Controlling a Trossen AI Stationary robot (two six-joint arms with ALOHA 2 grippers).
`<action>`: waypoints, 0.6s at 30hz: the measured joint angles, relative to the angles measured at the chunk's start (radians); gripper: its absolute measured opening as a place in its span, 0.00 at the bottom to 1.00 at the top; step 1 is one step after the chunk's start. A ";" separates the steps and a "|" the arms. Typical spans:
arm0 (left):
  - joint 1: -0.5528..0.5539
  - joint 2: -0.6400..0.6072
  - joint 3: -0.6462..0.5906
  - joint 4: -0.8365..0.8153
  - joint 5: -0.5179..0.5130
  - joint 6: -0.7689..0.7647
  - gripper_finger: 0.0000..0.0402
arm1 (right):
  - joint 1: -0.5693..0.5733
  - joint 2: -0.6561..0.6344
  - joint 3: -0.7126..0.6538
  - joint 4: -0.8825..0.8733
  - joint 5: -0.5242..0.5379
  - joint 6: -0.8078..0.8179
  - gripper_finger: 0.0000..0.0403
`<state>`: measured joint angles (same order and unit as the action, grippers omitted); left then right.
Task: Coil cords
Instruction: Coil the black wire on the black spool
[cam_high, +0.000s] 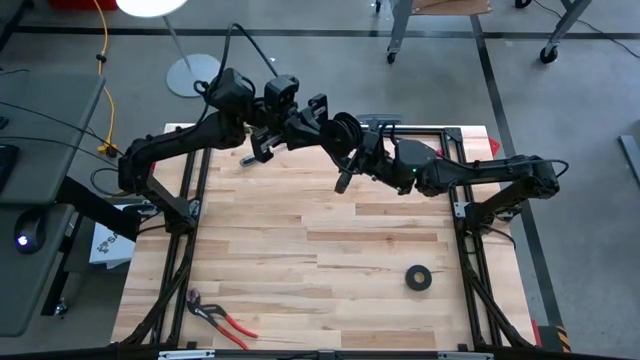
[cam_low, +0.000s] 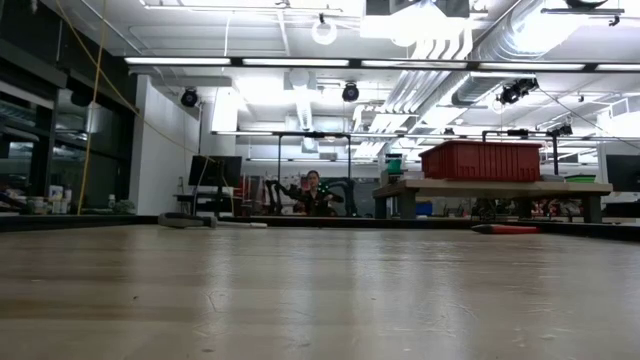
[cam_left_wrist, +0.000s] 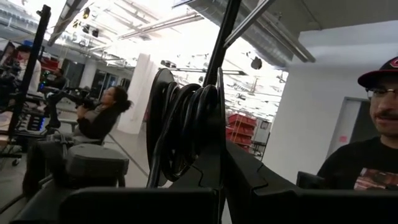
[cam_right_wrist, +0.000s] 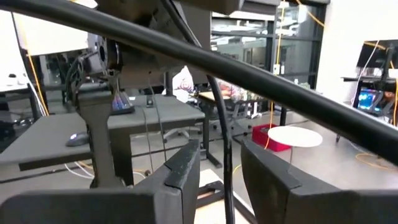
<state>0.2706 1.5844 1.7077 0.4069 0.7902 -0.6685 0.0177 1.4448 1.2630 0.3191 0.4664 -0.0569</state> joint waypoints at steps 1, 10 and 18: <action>-0.004 0.000 0.000 0.000 -0.001 0.000 0.00 | 0.000 0.000 0.000 -0.007 0.000 0.004 0.27; -0.019 0.006 0.000 0.000 -0.019 0.000 0.00 | 0.000 0.000 0.000 -0.024 0.006 -0.002 0.27; -0.019 0.006 0.000 0.001 -0.023 0.000 0.00 | 0.000 0.000 0.000 -0.023 -0.048 0.000 0.26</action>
<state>0.2516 1.5902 1.7077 0.4080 0.7673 -0.6685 0.0177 1.4448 1.2629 0.2959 0.4187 -0.0570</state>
